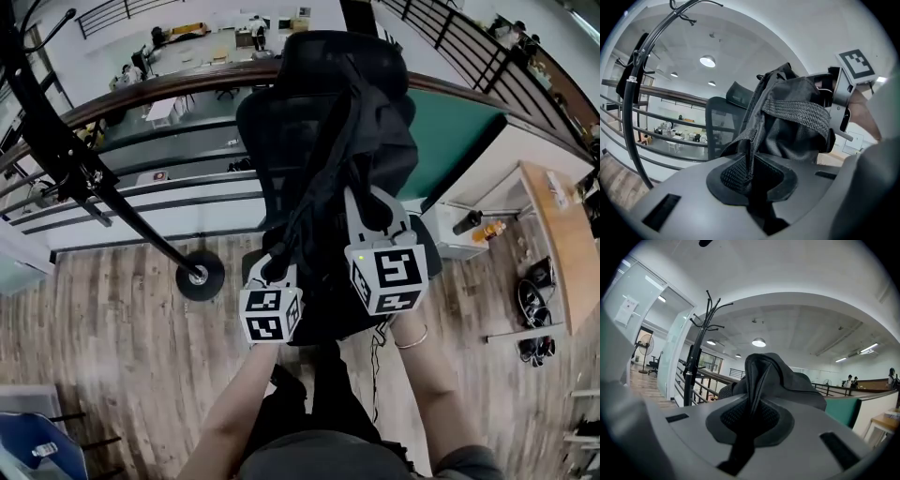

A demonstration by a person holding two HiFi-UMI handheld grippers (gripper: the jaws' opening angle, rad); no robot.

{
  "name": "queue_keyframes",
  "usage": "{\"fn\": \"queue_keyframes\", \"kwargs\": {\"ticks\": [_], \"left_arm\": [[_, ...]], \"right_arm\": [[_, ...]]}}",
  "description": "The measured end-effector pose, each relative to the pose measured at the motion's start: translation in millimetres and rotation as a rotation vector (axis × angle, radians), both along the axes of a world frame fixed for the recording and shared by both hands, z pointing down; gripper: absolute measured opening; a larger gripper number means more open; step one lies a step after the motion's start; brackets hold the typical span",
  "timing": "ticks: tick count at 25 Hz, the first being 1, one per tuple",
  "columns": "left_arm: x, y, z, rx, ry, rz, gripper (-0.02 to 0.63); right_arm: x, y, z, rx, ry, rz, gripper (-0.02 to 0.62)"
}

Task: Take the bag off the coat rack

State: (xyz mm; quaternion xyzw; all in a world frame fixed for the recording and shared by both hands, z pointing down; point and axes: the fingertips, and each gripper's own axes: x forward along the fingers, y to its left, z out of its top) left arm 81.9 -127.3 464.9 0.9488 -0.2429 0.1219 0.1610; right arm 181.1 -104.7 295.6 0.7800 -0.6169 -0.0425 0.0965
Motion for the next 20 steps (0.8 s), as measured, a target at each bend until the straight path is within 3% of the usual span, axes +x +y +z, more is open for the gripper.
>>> {"fn": "queue_keyframes", "kwargs": {"ticks": [8,20], "left_arm": [[64.8,25.8,36.7,-0.063,-0.051,0.051,0.057],[142.5,42.2,113.2,-0.158,-0.134,0.016,0.057]], "right_arm": [[67.3,22.5,37.8,-0.043,-0.064,0.036,0.018],[149.4,26.6,115.1,-0.134,-0.141,0.028,0.018]]}}
